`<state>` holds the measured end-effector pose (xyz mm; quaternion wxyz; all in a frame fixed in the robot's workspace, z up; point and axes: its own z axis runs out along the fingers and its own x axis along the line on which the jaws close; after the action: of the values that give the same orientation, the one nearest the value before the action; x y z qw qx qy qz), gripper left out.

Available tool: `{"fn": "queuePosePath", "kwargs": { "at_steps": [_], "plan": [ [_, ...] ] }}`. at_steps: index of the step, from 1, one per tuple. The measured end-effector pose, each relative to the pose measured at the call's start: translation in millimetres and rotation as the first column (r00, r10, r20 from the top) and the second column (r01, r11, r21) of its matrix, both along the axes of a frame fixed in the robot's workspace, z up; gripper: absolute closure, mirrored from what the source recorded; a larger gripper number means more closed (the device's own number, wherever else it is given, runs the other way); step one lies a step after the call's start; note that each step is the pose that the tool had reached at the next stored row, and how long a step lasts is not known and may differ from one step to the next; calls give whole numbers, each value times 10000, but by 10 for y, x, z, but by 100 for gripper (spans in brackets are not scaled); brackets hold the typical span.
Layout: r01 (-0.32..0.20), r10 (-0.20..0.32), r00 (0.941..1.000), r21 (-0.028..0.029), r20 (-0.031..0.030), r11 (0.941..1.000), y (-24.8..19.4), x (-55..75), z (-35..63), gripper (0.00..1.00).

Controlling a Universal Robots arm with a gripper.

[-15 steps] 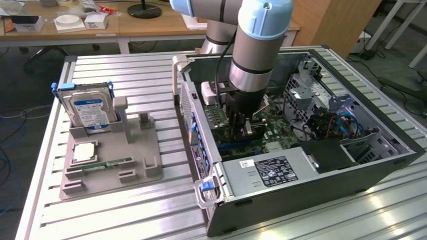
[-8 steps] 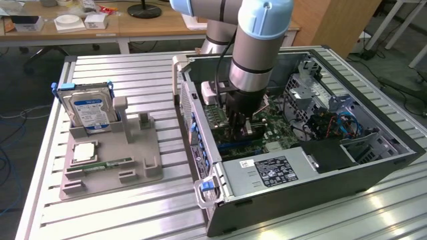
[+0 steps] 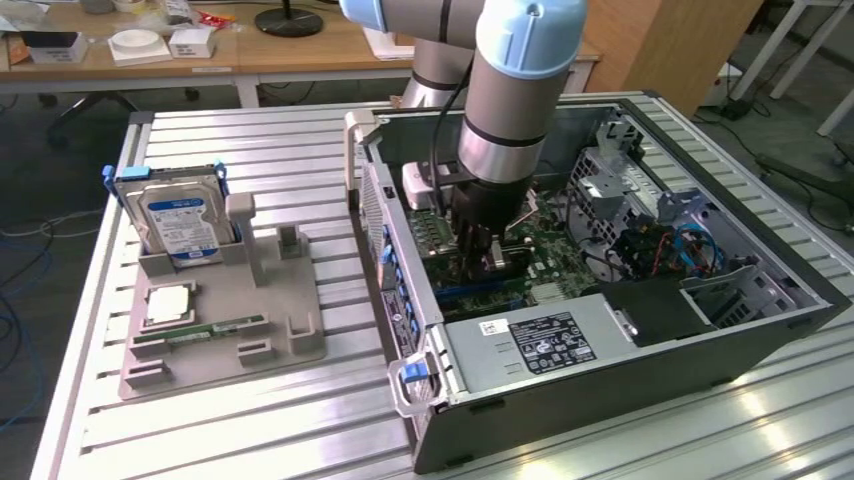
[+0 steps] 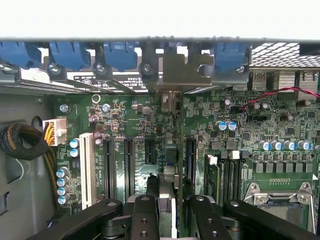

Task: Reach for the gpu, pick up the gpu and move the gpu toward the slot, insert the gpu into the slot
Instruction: 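Insert the gpu into the slot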

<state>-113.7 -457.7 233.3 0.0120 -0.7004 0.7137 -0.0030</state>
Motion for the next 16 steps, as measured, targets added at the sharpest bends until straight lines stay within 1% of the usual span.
{"fn": "queuePosePath", "kwargs": {
  "at_steps": [5,9,16],
  "plan": [
    [-46,46,10000,1,0,10000,1,0,-8,71],
    [-45,45,10000,1,-2,10000,1,-1,-43,71],
    [-46,46,10000,1,0,10000,1,0,-44,71]
  ]
}}
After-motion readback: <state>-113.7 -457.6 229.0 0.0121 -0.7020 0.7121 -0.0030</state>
